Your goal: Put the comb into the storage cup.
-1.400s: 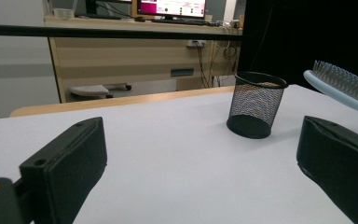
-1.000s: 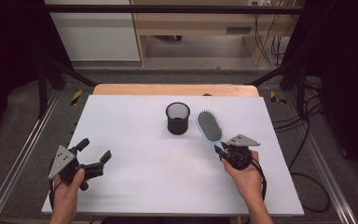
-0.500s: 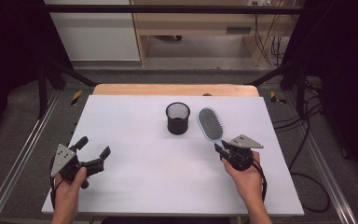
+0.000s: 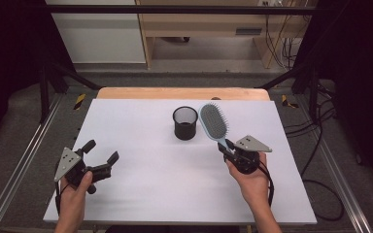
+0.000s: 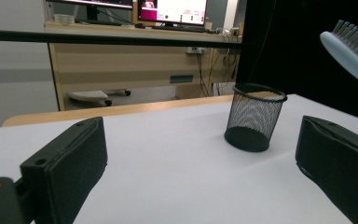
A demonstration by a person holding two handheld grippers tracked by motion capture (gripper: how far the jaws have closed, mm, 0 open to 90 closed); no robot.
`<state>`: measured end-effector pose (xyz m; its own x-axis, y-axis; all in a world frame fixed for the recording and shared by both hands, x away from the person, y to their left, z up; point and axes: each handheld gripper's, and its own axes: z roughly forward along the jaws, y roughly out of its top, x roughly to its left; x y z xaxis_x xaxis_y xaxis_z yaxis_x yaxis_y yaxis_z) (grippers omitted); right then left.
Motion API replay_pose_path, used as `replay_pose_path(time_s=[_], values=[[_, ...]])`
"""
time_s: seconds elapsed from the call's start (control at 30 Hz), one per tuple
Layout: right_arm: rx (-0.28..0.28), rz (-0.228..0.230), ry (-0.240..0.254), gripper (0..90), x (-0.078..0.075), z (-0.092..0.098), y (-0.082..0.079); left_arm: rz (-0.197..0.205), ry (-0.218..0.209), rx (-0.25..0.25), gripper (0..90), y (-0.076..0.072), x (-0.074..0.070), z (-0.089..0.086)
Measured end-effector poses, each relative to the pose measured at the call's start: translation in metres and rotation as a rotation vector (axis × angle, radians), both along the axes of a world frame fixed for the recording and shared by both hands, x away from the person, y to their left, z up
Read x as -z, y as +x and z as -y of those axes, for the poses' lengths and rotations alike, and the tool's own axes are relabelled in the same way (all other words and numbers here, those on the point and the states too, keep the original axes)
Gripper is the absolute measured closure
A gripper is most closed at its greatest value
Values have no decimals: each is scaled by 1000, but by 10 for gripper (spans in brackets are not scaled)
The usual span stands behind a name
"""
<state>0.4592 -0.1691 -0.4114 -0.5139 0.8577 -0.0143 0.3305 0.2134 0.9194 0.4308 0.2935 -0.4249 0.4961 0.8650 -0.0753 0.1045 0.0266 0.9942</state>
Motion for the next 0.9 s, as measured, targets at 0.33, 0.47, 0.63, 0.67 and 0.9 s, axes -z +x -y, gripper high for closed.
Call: replay_pose_path(time_s=[0.33, 0.47, 0.63, 0.67, 0.9], values=[[-35, 86, 50, 697, -16, -32, 16, 72, 3, 65, 18, 20, -38, 36], [-46, 101, 69, 697, -18, -47, 20, 83, -15, 110, 17, 31, -53, 55], [-53, 128, 109, 697, -16, -59, 20, 78, -36, 171, 25, 38, -61, 73], [-55, 127, 117, 697, -13, -61, 17, 80, -62, 164, 25, 37, -57, 74], [-75, 114, 109, 697, -5, -66, 6, 37, -64, 156, 20, 29, -43, 73]])
